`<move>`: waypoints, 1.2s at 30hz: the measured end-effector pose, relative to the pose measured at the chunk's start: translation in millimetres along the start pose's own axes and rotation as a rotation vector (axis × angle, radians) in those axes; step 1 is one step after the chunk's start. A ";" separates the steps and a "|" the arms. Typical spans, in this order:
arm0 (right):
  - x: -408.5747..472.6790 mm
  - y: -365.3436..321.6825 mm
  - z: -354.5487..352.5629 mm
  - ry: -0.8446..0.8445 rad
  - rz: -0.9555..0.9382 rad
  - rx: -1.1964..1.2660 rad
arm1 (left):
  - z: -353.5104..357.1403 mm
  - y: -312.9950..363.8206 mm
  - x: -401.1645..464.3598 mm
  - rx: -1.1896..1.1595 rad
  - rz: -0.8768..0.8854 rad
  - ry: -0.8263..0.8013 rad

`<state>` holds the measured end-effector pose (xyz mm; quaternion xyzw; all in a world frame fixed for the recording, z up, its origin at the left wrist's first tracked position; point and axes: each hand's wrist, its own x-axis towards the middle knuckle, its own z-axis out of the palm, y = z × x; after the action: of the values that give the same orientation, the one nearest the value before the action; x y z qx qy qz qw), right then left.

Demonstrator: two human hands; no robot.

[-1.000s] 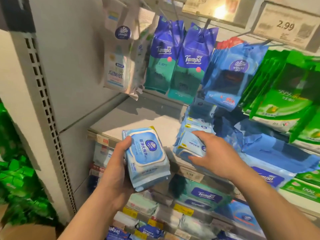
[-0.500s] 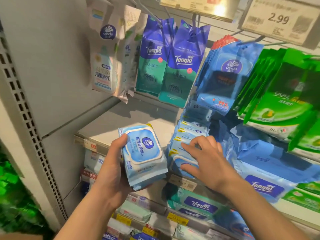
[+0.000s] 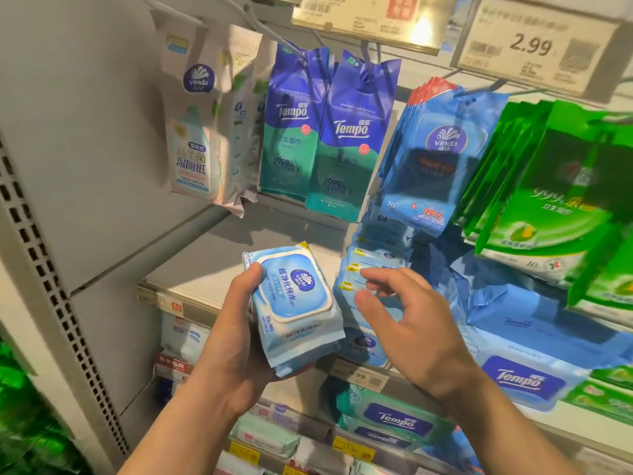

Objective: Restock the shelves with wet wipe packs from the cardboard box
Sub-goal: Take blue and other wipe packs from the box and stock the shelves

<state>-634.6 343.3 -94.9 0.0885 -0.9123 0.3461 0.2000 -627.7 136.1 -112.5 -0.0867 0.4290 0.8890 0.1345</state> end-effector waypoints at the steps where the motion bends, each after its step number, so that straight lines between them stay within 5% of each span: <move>1: 0.0 -11.5 0.4 0.015 0.040 0.066 | 3.3 0.6 0.5 0.004 -0.004 -0.001; 6: -1.5 -60.0 3.9 -0.253 0.138 0.009 | 19.7 3.5 5.7 0.042 0.001 0.005; 11: 4.9 -75.4 15.1 -0.273 0.136 -0.104 | 22.9 4.7 12.6 0.062 0.032 0.045; 25: 38.8 -3.4 -9.5 0.027 0.495 0.210 | -5.6 22.7 26.1 -0.079 0.009 0.116; 31: 71.4 37.5 -0.3 0.152 0.476 0.096 | -3.0 22.6 32.9 -0.093 -0.016 0.105; 36: 90.8 59.5 -2.1 0.042 0.331 -0.069 | 0.8 22.3 40.2 -0.102 -0.038 0.083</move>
<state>-734.0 386.9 -90.2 -0.0770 -0.9215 0.3444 0.1623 -672.9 130.1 -106.4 -0.1385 0.3868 0.9025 0.1289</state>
